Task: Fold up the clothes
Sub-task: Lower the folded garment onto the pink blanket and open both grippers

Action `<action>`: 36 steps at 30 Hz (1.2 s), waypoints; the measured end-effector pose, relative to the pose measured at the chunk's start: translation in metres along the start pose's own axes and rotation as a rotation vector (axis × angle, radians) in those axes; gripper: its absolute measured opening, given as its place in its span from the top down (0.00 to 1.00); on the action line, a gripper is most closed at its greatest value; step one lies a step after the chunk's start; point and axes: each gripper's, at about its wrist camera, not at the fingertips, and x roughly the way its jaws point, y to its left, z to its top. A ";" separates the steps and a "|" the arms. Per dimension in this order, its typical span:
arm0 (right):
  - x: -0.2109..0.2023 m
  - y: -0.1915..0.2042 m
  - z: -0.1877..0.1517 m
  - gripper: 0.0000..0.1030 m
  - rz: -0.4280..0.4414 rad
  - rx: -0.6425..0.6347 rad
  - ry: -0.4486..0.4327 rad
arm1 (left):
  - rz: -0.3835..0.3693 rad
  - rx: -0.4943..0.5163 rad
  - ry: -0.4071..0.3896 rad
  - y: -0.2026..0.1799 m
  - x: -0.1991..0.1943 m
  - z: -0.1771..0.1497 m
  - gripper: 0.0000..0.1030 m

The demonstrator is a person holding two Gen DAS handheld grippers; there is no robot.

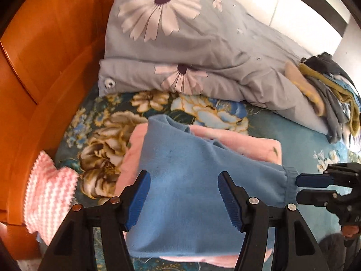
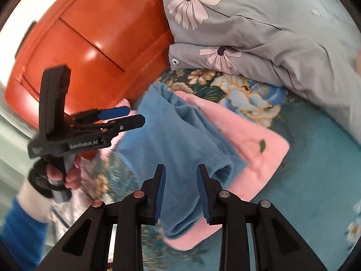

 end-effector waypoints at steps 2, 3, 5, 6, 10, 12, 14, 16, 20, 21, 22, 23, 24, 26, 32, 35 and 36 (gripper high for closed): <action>0.006 -0.006 0.001 0.72 -0.003 -0.002 0.013 | -0.004 -0.041 0.009 0.007 0.009 -0.001 0.36; 0.009 -0.009 0.001 0.72 -0.005 -0.003 0.019 | -0.010 -0.059 0.012 0.011 0.013 -0.002 0.36; 0.017 -0.016 0.002 0.72 -0.005 0.017 0.027 | -0.021 -0.094 0.019 0.018 0.021 -0.003 0.36; 0.019 -0.020 0.002 0.72 -0.003 0.029 0.029 | -0.020 -0.099 0.025 0.019 0.025 -0.004 0.36; 0.034 -0.033 0.003 0.72 0.000 0.080 0.051 | -0.006 -0.097 0.044 0.020 0.033 -0.007 0.36; 0.036 -0.035 0.003 0.72 -0.001 0.089 0.054 | -0.006 -0.104 0.031 0.019 0.029 -0.007 0.36; 0.030 -0.034 0.003 0.72 0.006 0.093 0.043 | -0.003 -0.103 0.014 0.017 0.021 -0.009 0.36; 0.023 -0.033 0.002 0.72 0.009 0.088 0.032 | 0.002 -0.100 -0.010 0.014 0.012 -0.011 0.36; 0.011 -0.029 -0.006 0.72 -0.002 0.069 0.015 | -0.004 -0.121 -0.077 0.009 -0.009 -0.030 0.36; 0.008 -0.028 -0.009 0.72 -0.006 0.061 0.014 | 0.000 -0.133 -0.088 0.009 -0.012 -0.037 0.36; 0.006 -0.027 -0.013 0.72 -0.011 0.051 0.015 | 0.005 -0.145 -0.098 0.009 -0.015 -0.044 0.36; 0.005 -0.025 -0.017 0.72 -0.018 0.040 0.019 | 0.009 -0.156 -0.108 0.008 -0.018 -0.051 0.36; 0.005 -0.023 -0.021 0.72 -0.026 0.028 0.025 | 0.013 -0.168 -0.119 0.008 -0.021 -0.058 0.36; 0.005 -0.018 -0.028 0.72 -0.042 0.001 0.033 | 0.022 -0.192 -0.139 0.007 -0.026 -0.071 0.35; 0.003 -0.007 -0.046 0.72 -0.059 -0.039 0.045 | 0.011 -0.264 -0.089 0.014 -0.014 -0.112 0.22; -0.001 -0.003 -0.054 0.72 -0.059 -0.047 0.047 | 0.003 -0.285 -0.068 0.017 -0.005 -0.123 0.18; -0.002 -0.002 -0.057 0.72 -0.057 -0.049 0.048 | -0.002 -0.291 -0.067 0.018 -0.004 -0.128 0.17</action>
